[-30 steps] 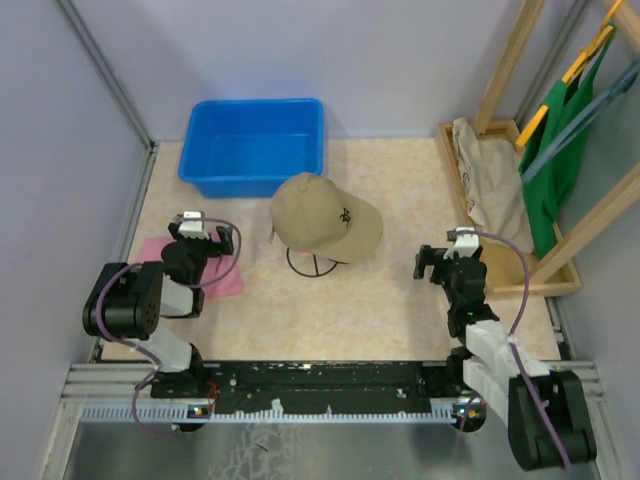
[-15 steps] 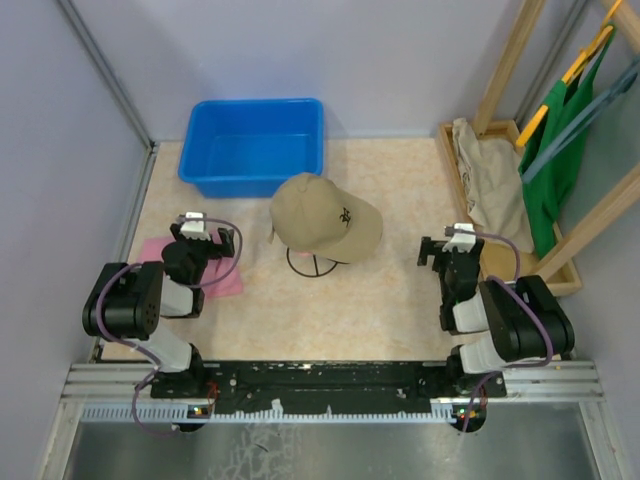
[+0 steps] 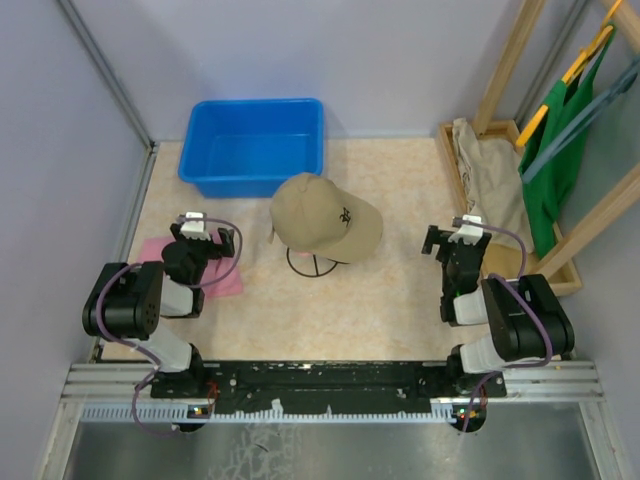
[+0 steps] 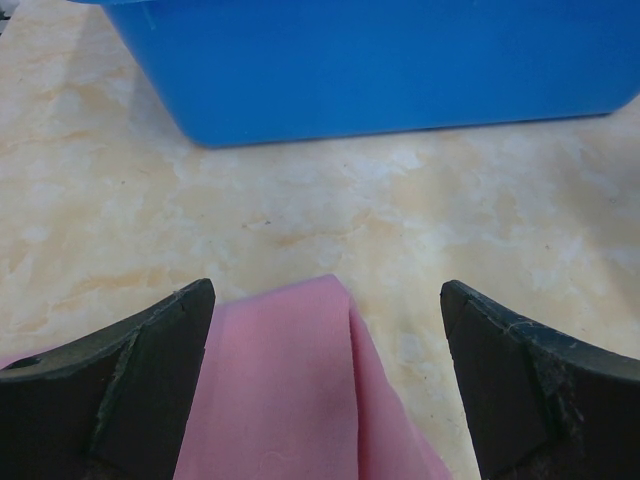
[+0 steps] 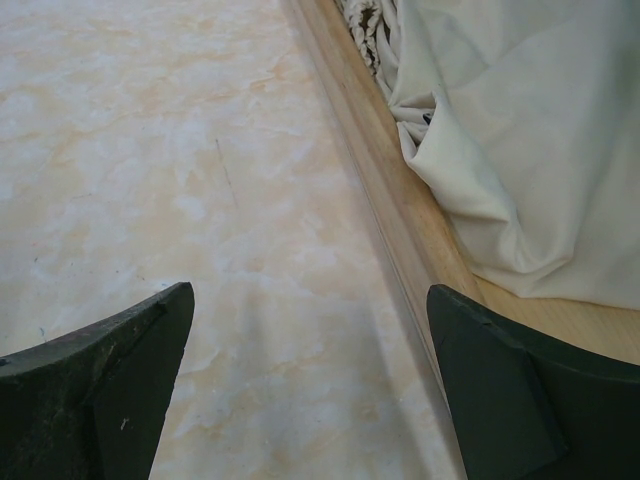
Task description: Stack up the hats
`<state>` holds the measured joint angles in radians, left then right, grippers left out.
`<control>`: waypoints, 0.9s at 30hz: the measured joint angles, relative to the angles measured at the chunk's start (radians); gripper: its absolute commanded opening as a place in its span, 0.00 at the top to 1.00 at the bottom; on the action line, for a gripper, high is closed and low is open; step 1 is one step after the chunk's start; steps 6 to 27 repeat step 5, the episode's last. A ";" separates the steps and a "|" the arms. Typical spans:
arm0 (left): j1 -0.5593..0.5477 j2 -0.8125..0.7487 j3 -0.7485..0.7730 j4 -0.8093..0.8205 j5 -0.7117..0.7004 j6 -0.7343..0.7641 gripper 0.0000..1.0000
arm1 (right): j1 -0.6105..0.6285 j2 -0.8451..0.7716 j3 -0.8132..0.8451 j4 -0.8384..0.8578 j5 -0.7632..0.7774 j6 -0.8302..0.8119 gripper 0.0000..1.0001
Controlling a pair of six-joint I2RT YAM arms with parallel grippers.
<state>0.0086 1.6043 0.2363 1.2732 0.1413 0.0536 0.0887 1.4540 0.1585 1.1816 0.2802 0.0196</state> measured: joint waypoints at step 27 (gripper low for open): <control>0.000 0.000 0.000 0.000 0.000 0.000 0.00 | 0.000 0.000 0.000 0.000 0.000 0.000 0.01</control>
